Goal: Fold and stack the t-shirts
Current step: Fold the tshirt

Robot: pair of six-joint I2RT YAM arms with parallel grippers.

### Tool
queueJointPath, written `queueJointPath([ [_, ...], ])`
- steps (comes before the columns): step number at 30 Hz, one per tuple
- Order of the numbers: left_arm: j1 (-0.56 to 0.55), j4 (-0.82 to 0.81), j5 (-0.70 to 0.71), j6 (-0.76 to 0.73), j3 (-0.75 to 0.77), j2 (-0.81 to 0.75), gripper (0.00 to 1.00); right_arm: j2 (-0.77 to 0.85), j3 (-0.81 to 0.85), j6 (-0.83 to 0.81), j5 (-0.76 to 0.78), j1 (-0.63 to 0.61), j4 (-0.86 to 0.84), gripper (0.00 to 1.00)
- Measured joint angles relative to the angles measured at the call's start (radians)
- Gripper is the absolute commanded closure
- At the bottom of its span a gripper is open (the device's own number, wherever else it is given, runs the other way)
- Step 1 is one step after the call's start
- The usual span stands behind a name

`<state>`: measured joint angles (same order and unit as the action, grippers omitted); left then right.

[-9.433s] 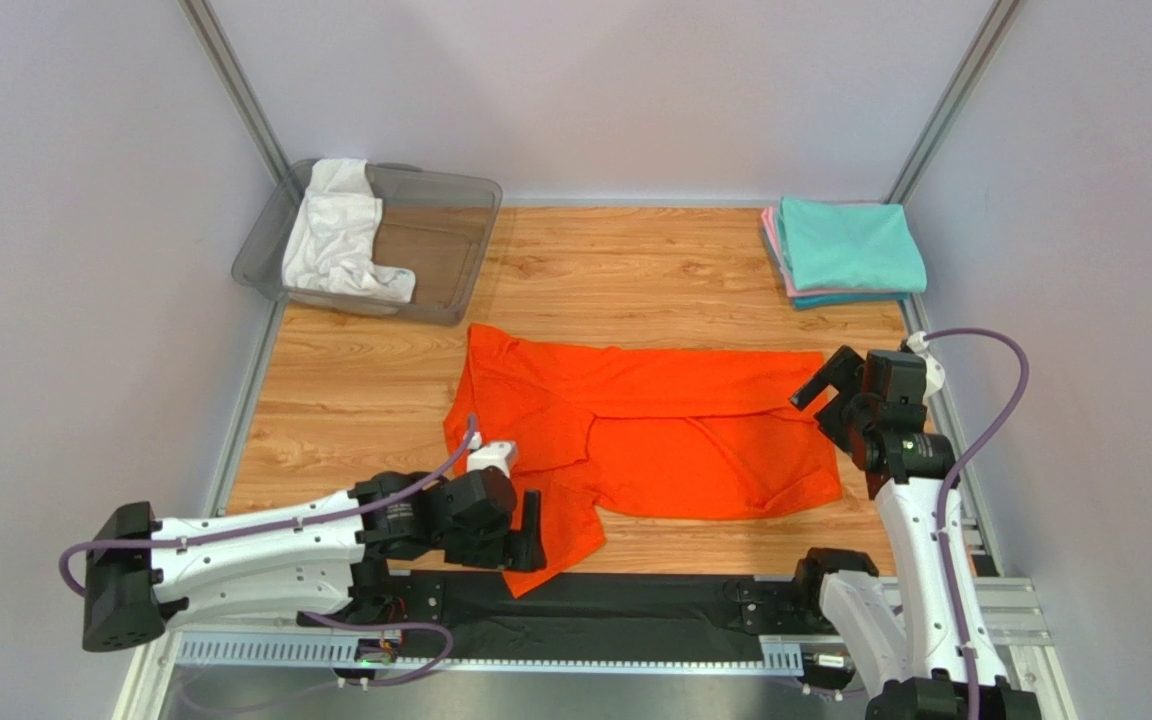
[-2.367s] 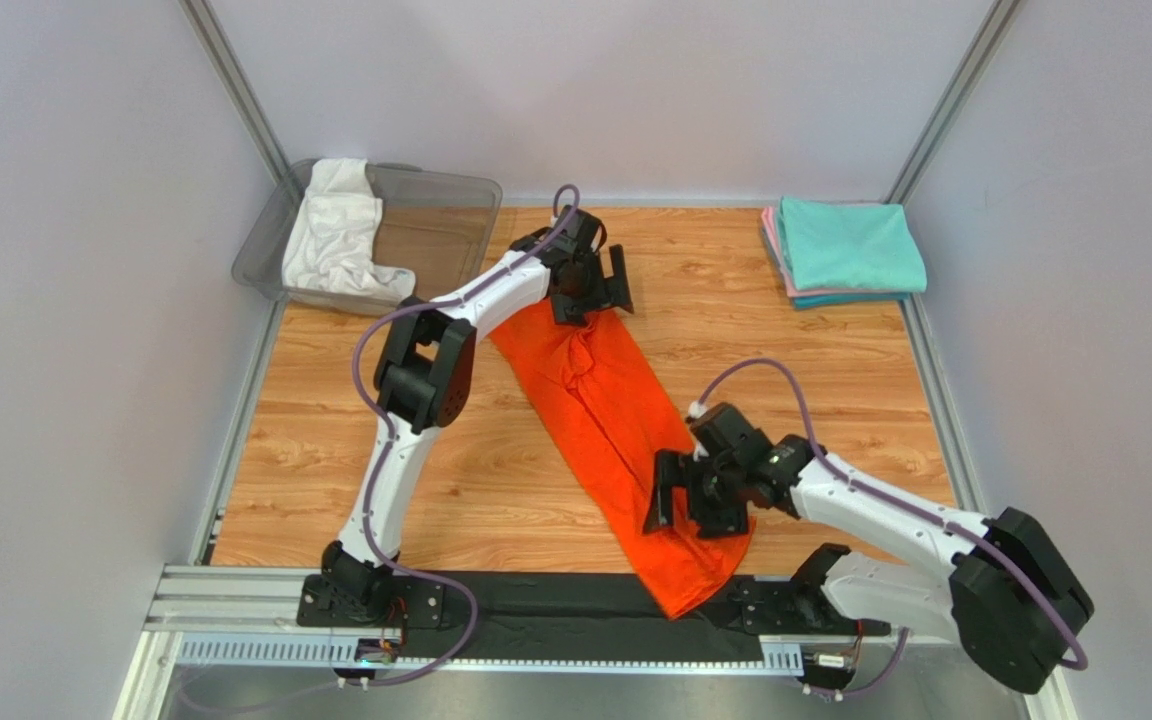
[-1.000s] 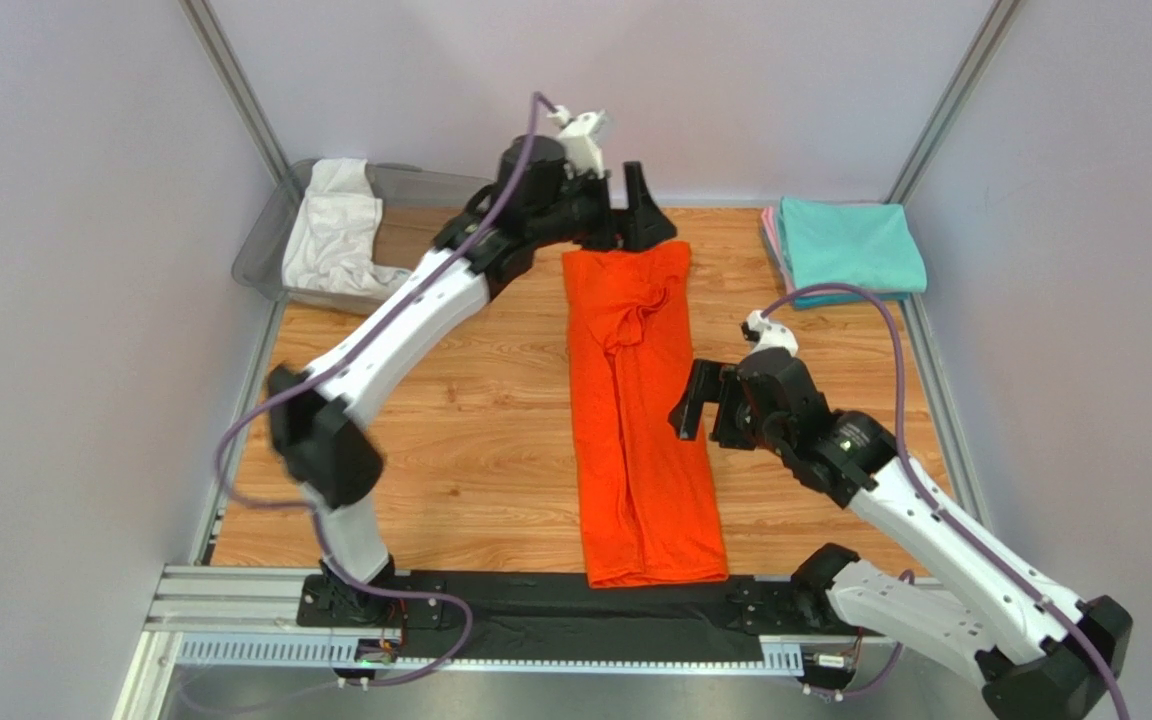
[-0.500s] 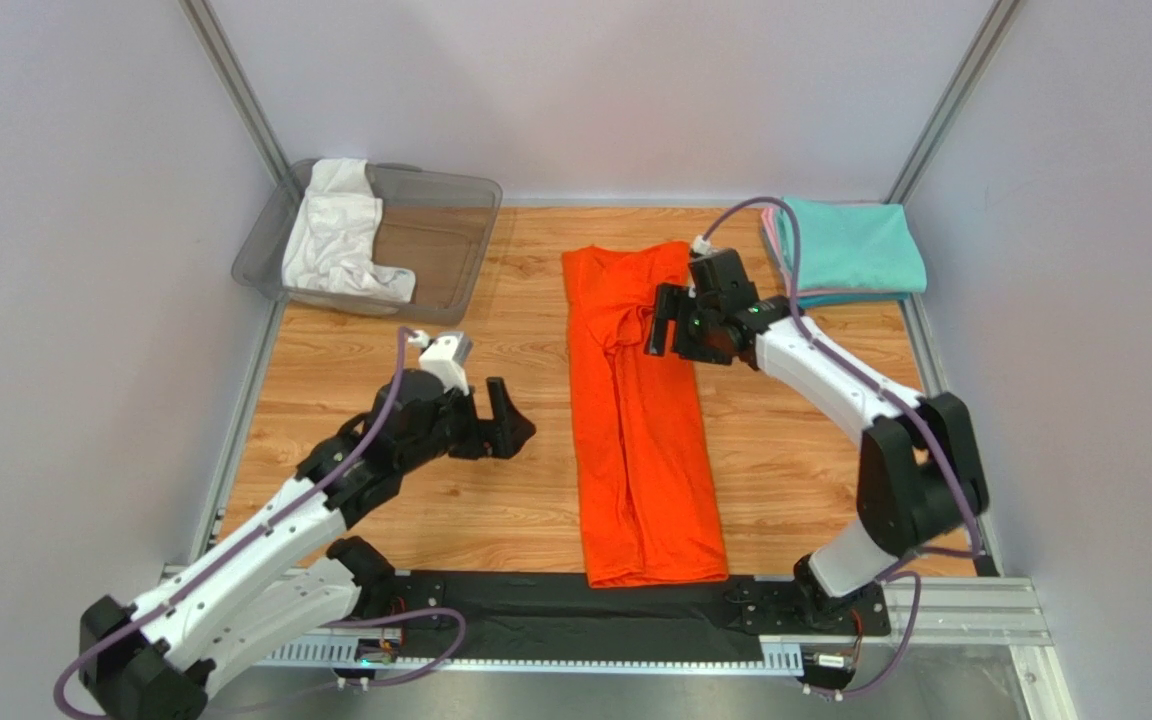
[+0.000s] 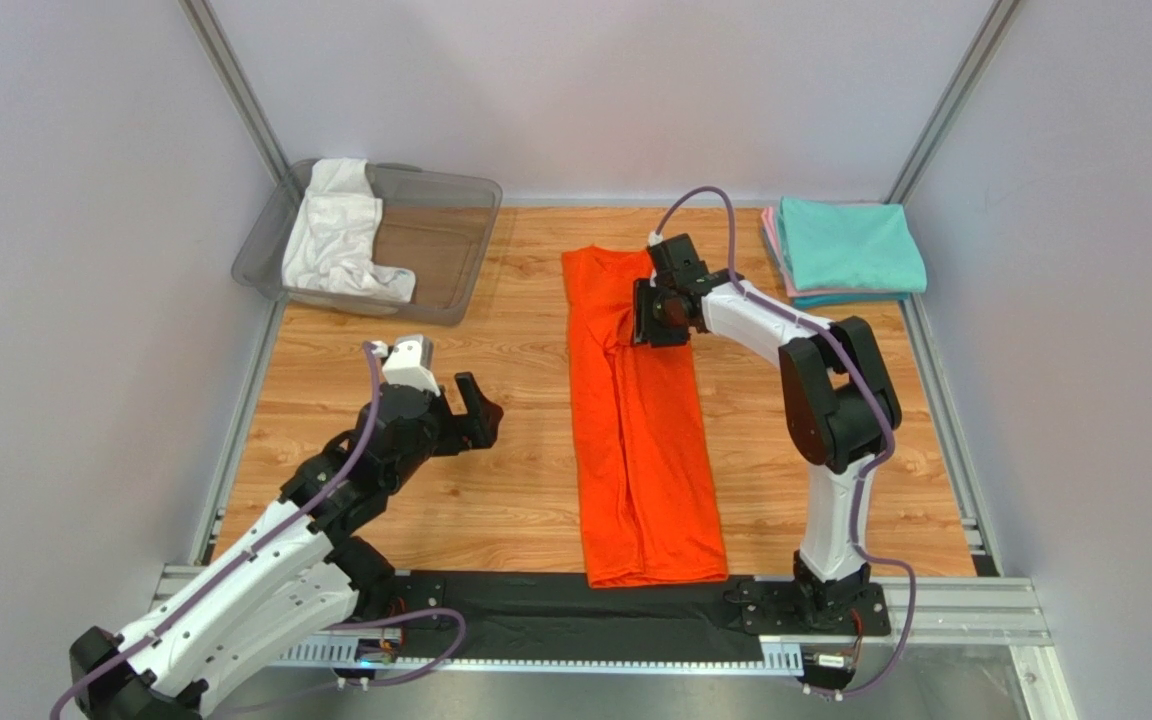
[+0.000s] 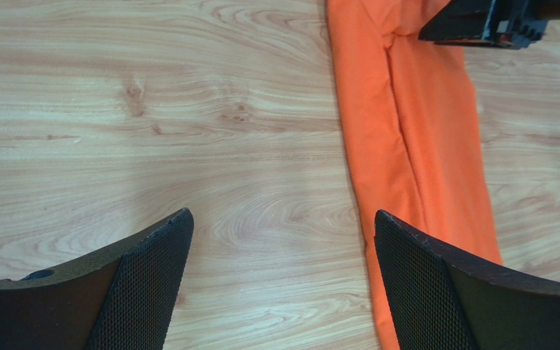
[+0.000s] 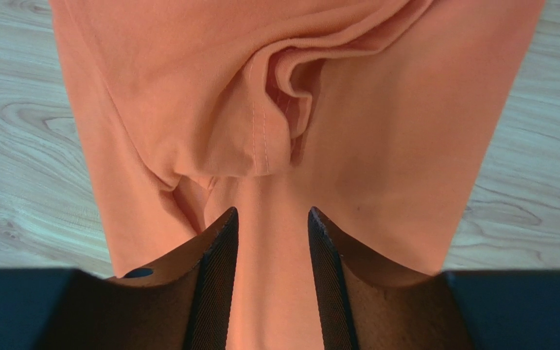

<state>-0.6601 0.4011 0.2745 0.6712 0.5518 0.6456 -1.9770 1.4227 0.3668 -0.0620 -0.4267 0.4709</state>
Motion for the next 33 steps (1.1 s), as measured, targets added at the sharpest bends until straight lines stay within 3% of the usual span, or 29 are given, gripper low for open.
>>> queueJointPath([
  [12, 0.0, -0.041, 0.018, -0.025, 0.0, 0.052, 0.0, -0.101, 0.086, -0.005, 0.0, 0.0, -0.013, 0.63],
  [15, 0.0, -0.04, 0.024, -0.026, 0.0, 0.051, 0.0, -0.123, 0.099, -0.004, 0.0, 0.0, -0.013, 0.78],
  [16, 0.0, -0.04, 0.026, -0.026, 0.0, 0.05, 0.0, -0.127, 0.102, -0.003, 0.0, 0.0, -0.012, 0.87],
  [22, 0.0, -0.041, 0.038, -0.027, -0.003, 0.029, 0.0, -0.131, 0.105, 0.003, 0.0, 0.0, -0.012, 0.91],
  [25, 0.0, -0.042, 0.038, -0.027, -0.005, 0.025, 0.0, -0.127, 0.104, 0.004, 0.007, 0.0, -0.01, 1.0],
  [33, 0.0, -0.04, 0.034, -0.026, -0.008, 0.016, 0.0, -0.047, 0.071, 0.038, 0.074, -0.017, 0.04, 0.98],
])
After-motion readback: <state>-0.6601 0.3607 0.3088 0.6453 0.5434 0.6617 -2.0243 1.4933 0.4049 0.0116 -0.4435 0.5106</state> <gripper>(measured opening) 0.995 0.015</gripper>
